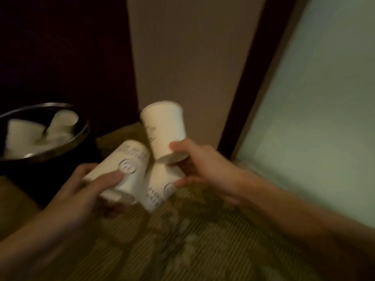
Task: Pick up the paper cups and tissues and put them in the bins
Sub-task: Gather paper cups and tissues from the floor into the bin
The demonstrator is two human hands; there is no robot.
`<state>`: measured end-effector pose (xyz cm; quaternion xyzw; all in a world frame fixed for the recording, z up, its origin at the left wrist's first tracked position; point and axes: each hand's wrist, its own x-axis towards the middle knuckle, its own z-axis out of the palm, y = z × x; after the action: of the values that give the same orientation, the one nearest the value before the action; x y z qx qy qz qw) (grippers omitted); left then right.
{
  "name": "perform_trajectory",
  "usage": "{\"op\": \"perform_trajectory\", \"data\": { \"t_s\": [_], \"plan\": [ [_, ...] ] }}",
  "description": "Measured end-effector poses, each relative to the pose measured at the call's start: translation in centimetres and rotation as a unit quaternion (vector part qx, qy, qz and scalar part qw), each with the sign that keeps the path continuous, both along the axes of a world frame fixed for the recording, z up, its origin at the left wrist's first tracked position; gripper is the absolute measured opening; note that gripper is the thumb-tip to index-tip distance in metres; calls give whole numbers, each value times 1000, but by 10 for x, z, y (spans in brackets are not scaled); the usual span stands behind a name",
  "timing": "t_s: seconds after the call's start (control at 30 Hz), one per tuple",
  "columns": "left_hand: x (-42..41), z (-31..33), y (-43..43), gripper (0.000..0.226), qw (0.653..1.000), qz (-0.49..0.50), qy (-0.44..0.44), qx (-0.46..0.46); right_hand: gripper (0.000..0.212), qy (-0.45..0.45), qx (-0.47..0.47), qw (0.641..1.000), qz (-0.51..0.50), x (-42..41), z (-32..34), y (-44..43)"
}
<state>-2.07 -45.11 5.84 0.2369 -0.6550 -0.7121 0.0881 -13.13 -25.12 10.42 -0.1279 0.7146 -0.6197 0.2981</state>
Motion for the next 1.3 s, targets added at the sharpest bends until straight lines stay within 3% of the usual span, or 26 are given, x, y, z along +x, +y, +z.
{"op": "perform_trajectory", "data": {
  "t_s": [0.1,0.27,0.4,0.47,0.53,0.63,0.73,0.9,1.0,1.17,1.3],
  "plan": [
    [15,-7,-15,46,999,-24,26,-36,38,-25,5,1000,-12,-3,-11,-36],
    [23,-4,-67,34,989,35,37,-140,39,-17,0,999,50,-12,-18,-97],
    [24,11,-100,44,955,83,62,-277,56,-1,-25,998,66,-23,-11,-139],
    [21,27,-127,56,940,140,99,-294,59,8,-35,997,66,-28,-5,-155],
    [13,45,-158,61,921,185,128,-317,58,21,-40,997,63,-34,-1,-169],
    [-5,62,-201,65,871,213,82,-435,47,40,-43,997,49,-40,1,-186],
    [-22,54,-232,68,840,187,11,-509,36,50,-59,996,33,-42,-1,-197],
    [-47,16,-257,73,822,62,-110,-556,43,51,-72,996,35,-42,-8,-211],
    [-53,-3,-263,71,795,42,-136,-589,48,53,-72,995,37,-44,-11,-217],
    [-56,-21,-275,65,806,23,-160,-570,45,59,-66,995,41,-49,-17,-224],
    [-60,-26,-278,61,783,-54,-195,-589,42,58,-65,995,44,-50,-19,-231]
  ]
}}
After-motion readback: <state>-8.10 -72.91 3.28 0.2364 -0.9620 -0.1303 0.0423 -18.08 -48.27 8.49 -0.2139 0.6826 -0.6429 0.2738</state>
